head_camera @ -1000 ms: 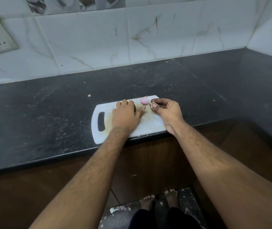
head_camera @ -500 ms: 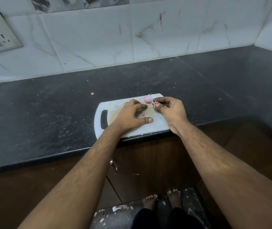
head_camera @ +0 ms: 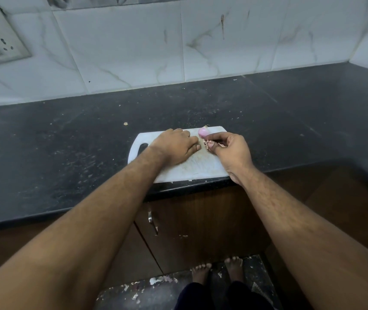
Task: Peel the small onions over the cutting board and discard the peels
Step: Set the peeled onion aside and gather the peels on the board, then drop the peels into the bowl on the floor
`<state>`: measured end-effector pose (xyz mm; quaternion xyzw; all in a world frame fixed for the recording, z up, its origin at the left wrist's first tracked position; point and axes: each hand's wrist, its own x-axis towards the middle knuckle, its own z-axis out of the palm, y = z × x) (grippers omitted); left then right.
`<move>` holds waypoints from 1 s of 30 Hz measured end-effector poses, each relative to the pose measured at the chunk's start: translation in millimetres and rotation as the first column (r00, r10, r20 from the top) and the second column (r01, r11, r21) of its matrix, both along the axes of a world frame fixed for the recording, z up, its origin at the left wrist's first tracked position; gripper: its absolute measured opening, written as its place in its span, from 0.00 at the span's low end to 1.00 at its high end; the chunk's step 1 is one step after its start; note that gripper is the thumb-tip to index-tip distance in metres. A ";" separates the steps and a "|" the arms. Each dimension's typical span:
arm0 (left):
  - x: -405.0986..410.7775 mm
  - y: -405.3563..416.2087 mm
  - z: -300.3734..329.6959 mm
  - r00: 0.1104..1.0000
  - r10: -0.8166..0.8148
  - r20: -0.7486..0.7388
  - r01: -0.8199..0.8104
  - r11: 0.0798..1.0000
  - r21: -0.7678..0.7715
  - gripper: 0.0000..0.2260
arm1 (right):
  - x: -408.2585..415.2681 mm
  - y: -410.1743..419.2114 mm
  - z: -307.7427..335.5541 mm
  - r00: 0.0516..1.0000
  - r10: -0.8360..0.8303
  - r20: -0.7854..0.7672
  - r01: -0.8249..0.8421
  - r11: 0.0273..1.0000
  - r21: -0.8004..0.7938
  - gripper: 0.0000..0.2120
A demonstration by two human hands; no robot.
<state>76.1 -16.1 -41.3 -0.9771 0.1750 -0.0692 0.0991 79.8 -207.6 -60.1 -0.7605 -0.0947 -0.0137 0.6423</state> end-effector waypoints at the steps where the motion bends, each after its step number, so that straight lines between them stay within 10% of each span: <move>1: 0.5 0.7 -2.6 0.999 -0.027 0.022 0.028 0.999 -0.036 0.21 | 0.5 0.3 -0.7 1.000 0.002 0.000 -0.002 1.000 0.003 0.09; 6: -2.5 -1.9 -9.7 0.964 0.178 0.196 -0.169 0.984 -0.063 0.16 | 4.5 1.9 -2.8 1.000 0.001 0.004 -0.001 1.000 0.012 0.09; 12: -39.5 -6.5 -11.3 0.768 0.631 0.109 -0.499 0.697 -0.515 0.13 | -3.4 11.7 -2.2 0.996 -0.043 0.077 0.055 0.984 -0.167 0.08; 16: -89.0 -13.7 -1.8 0.831 0.502 -0.241 -0.226 -0.092 -0.970 0.16 | -14.0 19.7 4.3 0.988 -0.061 0.145 0.102 0.950 -0.296 0.09; 22: -177.9 -22.9 -14.8 0.912 0.313 -0.267 0.024 -0.690 -0.724 0.20 | -85.4 49.1 12.7 0.973 0.010 0.230 0.056 0.958 -0.282 0.10; 30: -286.8 -17.4 -32.5 0.880 0.280 -0.385 0.154 -0.933 -0.326 0.14 | -248.8 87.2 -11.1 0.903 0.184 -0.389 -0.005 0.909 0.418 0.09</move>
